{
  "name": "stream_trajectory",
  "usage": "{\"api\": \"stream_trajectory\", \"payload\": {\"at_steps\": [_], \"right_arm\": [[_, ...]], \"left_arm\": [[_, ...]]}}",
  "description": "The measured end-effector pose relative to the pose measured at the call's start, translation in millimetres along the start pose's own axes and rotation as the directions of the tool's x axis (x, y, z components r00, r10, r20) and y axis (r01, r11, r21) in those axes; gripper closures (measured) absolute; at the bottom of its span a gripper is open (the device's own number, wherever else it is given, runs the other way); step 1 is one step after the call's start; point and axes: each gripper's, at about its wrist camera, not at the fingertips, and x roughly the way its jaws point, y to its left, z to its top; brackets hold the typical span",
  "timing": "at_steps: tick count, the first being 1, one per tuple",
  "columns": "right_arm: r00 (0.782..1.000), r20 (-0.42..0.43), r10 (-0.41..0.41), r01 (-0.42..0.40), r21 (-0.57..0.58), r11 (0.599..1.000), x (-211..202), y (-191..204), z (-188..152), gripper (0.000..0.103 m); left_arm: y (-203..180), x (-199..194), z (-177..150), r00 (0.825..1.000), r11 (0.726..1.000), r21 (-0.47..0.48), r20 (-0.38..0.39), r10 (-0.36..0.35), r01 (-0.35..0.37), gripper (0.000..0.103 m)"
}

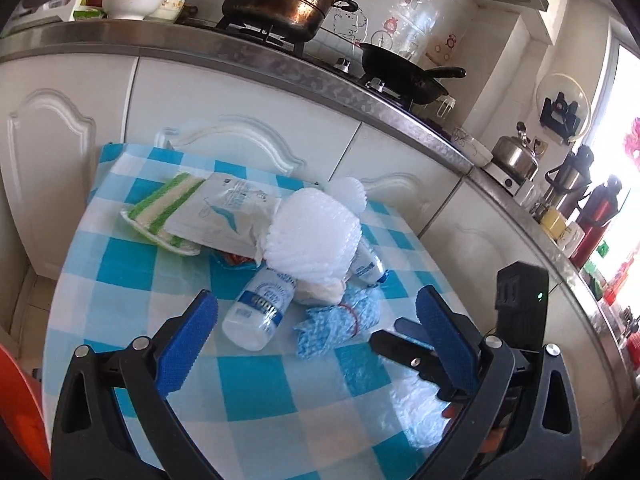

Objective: Collect trash
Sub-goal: 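Grasp the white bubble wrap with the left tool while the right tool grasps the blue cloth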

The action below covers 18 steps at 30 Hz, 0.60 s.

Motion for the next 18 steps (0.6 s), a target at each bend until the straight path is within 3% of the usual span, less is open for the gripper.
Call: {"api": "stream_trajectory", "payload": {"at_steps": [10, 16, 17, 18], "right_arm": [[0.998, -0.044, -0.035, 0.03, -0.113, 0.993, 21.2, 14.2, 1.8, 0.005], [0.993, -0.065, -0.096, 0.086, -0.148, 0.985, 35.4, 18.2, 6.6, 0.005], [0.99, -0.071, -0.12, 0.108, -0.154, 0.982, 38.7, 19.0, 7.2, 0.005], [0.987, -0.076, -0.142, 0.129, -0.157, 0.979, 41.4, 18.7, 7.0, 0.005]], "left_arm": [[-31.1, 61.7, 28.8, 0.995, 0.969, 0.227, 0.001, 0.098, -0.096, 0.003], [-23.1, 85.2, 33.8, 0.992, 0.967, 0.234, -0.042, 0.117, -0.104, 0.005], [-22.7, 87.6, 33.4, 0.992, 0.968, 0.23, -0.049, 0.114, -0.1, 0.013], [-22.4, 89.4, 33.0, 0.991, 0.968, 0.227, -0.056, 0.12, -0.105, 0.031]]}}
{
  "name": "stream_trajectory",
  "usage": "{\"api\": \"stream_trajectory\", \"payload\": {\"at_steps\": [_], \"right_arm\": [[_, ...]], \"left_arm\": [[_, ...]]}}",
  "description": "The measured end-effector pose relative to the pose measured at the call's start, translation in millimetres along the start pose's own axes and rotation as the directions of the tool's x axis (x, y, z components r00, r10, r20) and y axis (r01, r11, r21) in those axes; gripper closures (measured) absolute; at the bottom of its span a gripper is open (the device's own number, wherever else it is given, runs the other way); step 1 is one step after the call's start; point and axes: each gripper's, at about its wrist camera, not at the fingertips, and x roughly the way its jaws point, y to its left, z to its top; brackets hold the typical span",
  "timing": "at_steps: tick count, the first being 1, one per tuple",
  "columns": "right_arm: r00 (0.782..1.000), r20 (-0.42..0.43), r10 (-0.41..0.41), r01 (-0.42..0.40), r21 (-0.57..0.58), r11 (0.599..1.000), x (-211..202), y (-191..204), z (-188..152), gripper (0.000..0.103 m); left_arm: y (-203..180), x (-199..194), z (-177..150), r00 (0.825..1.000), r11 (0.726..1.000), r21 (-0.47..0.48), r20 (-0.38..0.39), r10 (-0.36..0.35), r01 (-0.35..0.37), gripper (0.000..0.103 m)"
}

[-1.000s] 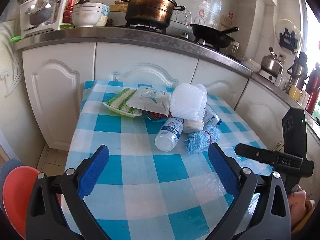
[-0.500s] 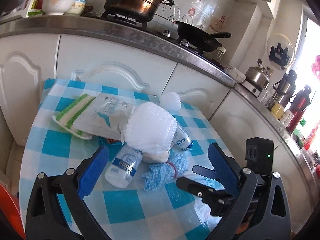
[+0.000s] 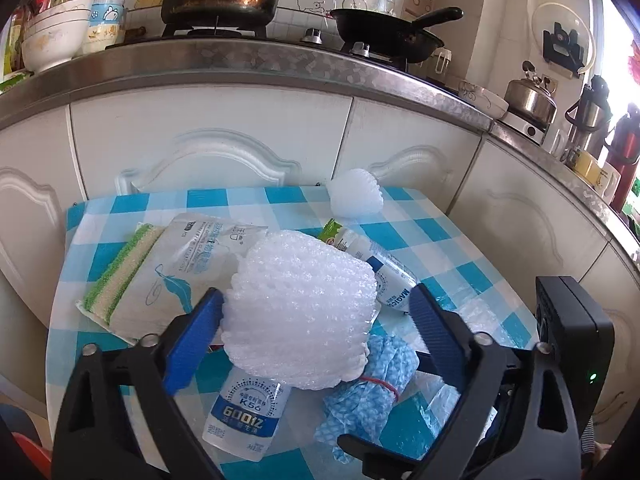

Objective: Collect trash
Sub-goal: 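Grasp the white bubble wrap with the left tool while the right tool grasps the blue cloth, then carry both items to the red bucket and open both tools to drop them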

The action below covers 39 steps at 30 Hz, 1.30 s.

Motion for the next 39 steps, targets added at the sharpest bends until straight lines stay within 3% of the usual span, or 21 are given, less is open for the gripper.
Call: {"api": "stream_trajectory", "payload": {"at_steps": [6, 9, 25, 34, 39], "right_arm": [[1.0, 0.0, -0.024, 0.024, 0.041, 0.999, -0.2, -5.1, -1.1, 0.006], [0.999, 0.012, -0.036, 0.035, 0.053, 0.998, -4.4, -7.4, -4.4, 0.014], [0.995, 0.086, -0.041, 0.028, 0.143, 0.989, -46.1, -15.6, -36.9, 0.029], [0.995, 0.102, -0.009, -0.007, 0.153, 0.988, -64.9, -0.9, -54.4, 0.037], [0.993, 0.114, 0.009, -0.022, 0.113, 0.993, -74.3, 20.7, -58.1, 0.04]], "left_arm": [[6.7, 2.0, -5.9, 1.0, 0.998, -0.061, -0.017, 0.016, -0.017, 0.042], [6.2, -6.2, -7.6, 1.0, 0.996, -0.082, -0.002, 0.016, -0.016, 0.045], [18.9, -80.9, -35.0, 0.996, 0.975, -0.221, 0.089, -0.016, 0.036, 0.046], [43.7, -138.1, -68.7, 0.991, 0.961, -0.278, 0.124, 0.04, -0.004, 0.046], [71.0, -174.8, -96.3, 0.986, 0.945, -0.32, 0.126, 0.112, -0.067, 0.046]]}}
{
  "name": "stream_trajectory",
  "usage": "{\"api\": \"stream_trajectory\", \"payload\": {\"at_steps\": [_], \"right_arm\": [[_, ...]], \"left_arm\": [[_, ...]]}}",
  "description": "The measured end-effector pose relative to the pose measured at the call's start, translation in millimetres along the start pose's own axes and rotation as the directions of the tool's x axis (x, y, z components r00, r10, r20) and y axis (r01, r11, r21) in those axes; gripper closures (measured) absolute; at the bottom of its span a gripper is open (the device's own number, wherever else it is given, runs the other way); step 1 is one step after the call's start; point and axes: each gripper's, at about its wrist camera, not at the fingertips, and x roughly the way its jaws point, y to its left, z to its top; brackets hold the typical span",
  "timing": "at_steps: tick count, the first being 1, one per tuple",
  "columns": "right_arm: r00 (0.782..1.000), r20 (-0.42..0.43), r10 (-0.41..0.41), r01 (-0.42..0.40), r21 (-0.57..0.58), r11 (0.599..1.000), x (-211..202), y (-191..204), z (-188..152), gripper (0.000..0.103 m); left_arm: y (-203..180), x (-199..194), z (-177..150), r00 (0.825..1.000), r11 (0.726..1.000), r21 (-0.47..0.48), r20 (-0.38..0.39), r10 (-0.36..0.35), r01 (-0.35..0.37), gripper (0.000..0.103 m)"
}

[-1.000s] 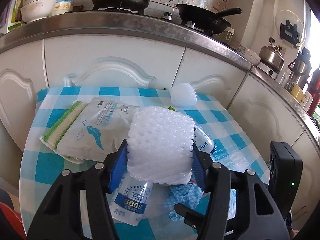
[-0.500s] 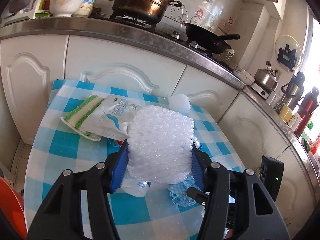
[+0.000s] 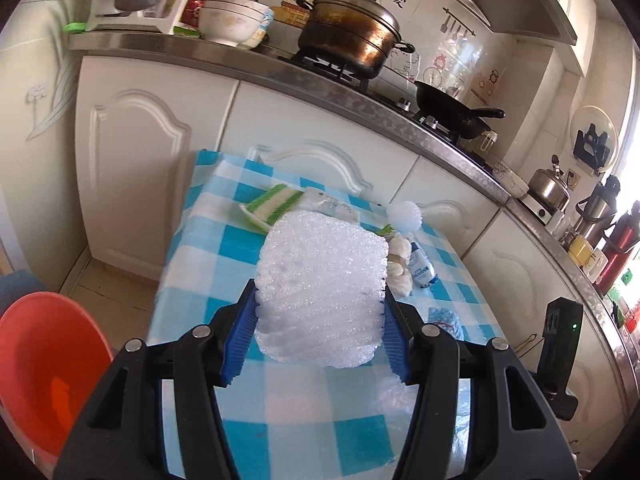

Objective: Collect trash
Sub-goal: 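Carry both items to the red bucket and open both tools to drop them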

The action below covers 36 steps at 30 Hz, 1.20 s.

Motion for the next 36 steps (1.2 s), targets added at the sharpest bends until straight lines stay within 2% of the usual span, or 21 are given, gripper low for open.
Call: {"api": "stream_trajectory", "payload": {"at_steps": [6, 12, 18, 23, 28, 29, 30, 32, 33, 34, 36], "right_arm": [[0.998, -0.011, 0.054, -0.054, -0.032, 0.998, -6.7, 34.9, -0.5, 0.045], [0.988, -0.053, 0.143, -0.149, -0.123, 0.981, -2.1, 100.7, 3.7, 0.045], [0.953, -0.158, 0.26, -0.292, -0.232, 0.928, 20.9, 191.8, 5.0, 0.045], [0.926, -0.251, 0.282, -0.357, -0.341, 0.869, 52.5, 267.7, -4.8, 0.043], [0.91, -0.332, 0.248, -0.377, -0.416, 0.828, 91.0, 318.9, -21.6, 0.036], [0.91, -0.343, 0.234, -0.374, -0.429, 0.822, 98.6, 325.4, -25.5, 0.034], [0.912, -0.346, 0.222, -0.366, -0.436, 0.822, 105.6, 331.1, -28.3, 0.03], [0.903, -0.369, 0.22, -0.377, -0.431, 0.82, 118.1, 339.2, -33.3, 0.027], [0.904, -0.369, 0.216, -0.372, -0.429, 0.823, 122.8, 341.8, -34.9, 0.018], [0.904, -0.368, 0.216, -0.37, -0.423, 0.827, 125.9, 342.1, -36.5, 0.014], [0.896, -0.373, 0.24, -0.388, -0.397, 0.832, 129.2, 340.0, -37.2, 0.014]], "left_arm": [[53.8, -44.4, -13.5, 0.994, 0.993, -0.047, 0.033, 0.106, -0.105, 0.046], [120.9, -78.1, -26.4, 0.972, 0.966, -0.121, 0.029, 0.235, -0.23, 0.045], [180.3, -95.4, -44.5, 0.937, 0.92, -0.188, -0.012, 0.348, -0.344, 0.044], [217.9, -93.3, -59.2, 0.912, 0.887, -0.217, -0.063, 0.405, -0.409, 0.043], [231.3, -82.2, -70.8, 0.899, 0.872, -0.22, -0.104, 0.426, -0.438, 0.038], [234.2, -79.7, -73.2, 0.898, 0.871, -0.221, -0.113, 0.425, -0.44, 0.031], [236.0, -77.0, -74.8, 0.896, 0.867, -0.224, -0.119, 0.429, -0.445, 0.021], [241.0, -74.8, -78.5, 0.89, 0.858, -0.236, -0.127, 0.438, -0.456, 0.018], [242.8, -73.6, -79.2, 0.889, 0.856, -0.241, -0.132, 0.439, -0.458, 0.018], [243.8, -73.2, -79.8, 0.887, 0.853, -0.243, -0.135, 0.441, -0.461, 0.016], [247.0, -74.2, -81.4, 0.882, 0.847, -0.246, -0.141, 0.45, -0.472, 0.014]]}}
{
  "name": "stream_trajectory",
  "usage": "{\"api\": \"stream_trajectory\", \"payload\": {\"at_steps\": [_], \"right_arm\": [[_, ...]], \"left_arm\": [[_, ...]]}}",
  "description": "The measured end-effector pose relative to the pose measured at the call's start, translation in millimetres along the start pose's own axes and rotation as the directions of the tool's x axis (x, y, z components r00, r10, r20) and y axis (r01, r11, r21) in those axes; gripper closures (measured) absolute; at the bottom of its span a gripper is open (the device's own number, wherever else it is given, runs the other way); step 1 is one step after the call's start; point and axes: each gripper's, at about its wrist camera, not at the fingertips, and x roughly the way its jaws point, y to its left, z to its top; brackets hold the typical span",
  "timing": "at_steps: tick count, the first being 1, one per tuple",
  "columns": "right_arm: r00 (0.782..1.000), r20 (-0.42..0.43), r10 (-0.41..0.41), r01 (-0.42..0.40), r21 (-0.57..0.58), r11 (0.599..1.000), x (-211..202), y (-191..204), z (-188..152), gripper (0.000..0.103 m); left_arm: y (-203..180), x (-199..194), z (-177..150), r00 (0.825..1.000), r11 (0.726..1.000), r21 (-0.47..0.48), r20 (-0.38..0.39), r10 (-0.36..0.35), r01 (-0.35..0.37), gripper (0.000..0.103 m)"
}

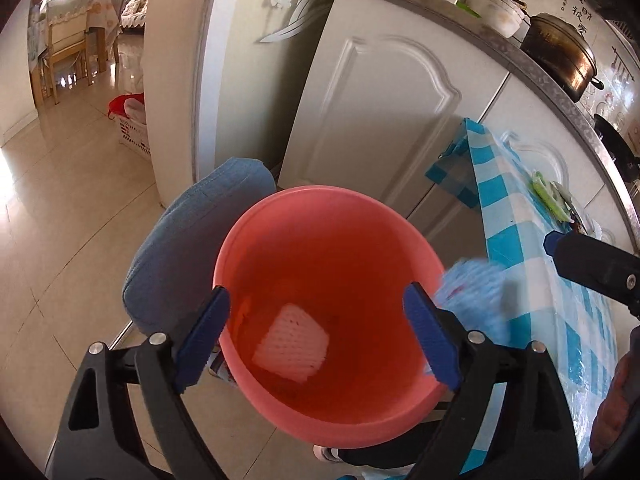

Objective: Collect trash
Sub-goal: 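Carry both items to the red bucket and open both tools to drop them, then move both tools back over the table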

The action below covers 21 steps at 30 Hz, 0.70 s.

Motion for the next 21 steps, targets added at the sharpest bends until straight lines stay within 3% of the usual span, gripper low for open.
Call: {"api": "stream_trajectory", "payload": {"at_steps": [9, 11, 15, 21], "right_arm": [[0.993, 0.117, 0.015, -0.033, 0.154, 0.987, -44.6, -34.3, -14.2, 0.012], [0.985, 0.163, 0.051, -0.088, 0.226, 0.97, -65.1, -49.9, -19.1, 0.012], [0.952, 0.296, 0.073, -0.183, 0.361, 0.914, -122.0, -87.7, -30.0, 0.012], [0.878, 0.47, -0.093, -0.186, 0.512, 0.839, -239.7, -125.7, -40.7, 0.01]], "left_arm": [[5.3, -22.1, 0.1, 0.996, 1.0, -0.008, 0.086, -0.004, 0.005, 0.014], [1.8, -30.3, -0.8, 0.992, 1.0, -0.003, 0.123, -0.011, 0.012, 0.014], [-5.2, -46.4, -2.6, 0.98, 0.995, -0.046, 0.184, -0.079, 0.089, 0.014], [-46.2, -56.7, 2.4, 0.97, 0.99, 0.022, 0.196, -0.142, 0.141, 0.014]]}}
